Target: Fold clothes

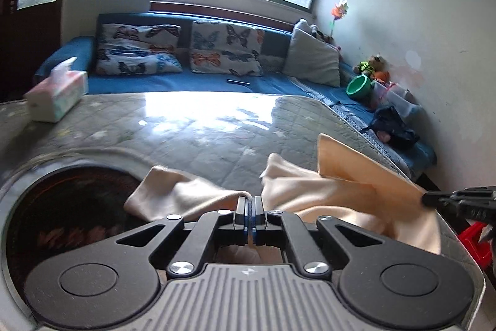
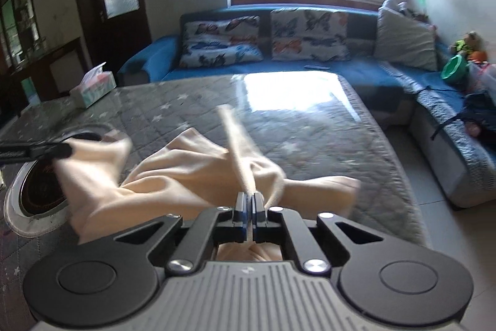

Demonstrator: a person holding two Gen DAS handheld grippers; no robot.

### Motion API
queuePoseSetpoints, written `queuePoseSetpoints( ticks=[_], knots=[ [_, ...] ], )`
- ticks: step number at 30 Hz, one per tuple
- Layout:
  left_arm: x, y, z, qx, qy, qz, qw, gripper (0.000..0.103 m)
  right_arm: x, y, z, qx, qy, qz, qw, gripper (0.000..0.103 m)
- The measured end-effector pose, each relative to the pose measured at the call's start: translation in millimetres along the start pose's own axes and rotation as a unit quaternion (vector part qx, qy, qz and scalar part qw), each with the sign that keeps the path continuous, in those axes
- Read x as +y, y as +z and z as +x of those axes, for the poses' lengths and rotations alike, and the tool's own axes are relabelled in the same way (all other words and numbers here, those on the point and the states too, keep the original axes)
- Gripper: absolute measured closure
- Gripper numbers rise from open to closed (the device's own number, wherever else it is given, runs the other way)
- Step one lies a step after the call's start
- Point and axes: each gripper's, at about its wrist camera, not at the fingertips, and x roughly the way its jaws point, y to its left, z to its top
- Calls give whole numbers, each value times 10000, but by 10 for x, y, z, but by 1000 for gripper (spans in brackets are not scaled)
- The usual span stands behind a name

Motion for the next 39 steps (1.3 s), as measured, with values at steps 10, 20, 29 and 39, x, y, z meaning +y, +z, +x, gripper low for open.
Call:
queuePoseSetpoints(
  ticks=[10, 20, 29, 39],
  knots=[
    [298, -523, -854, -45, 301, -401, 9987, 101, -207, -362, -597, -31, -295, 6, 9996, 101],
    [433, -1062, -1381, 298, 478, -729, 9957, 101, 285, -295, -284, 220, 492, -592, 9968, 76],
    [537, -1255, -1505, 498, 593, -834, 9935, 99, 882, -41, 436, 493, 1018, -1098, 9875, 65],
    [648, -1068, -1630, 282, 571, -604, 9961, 88, 824, -134, 485, 410, 684, -1038, 9914, 98]
  ],
)
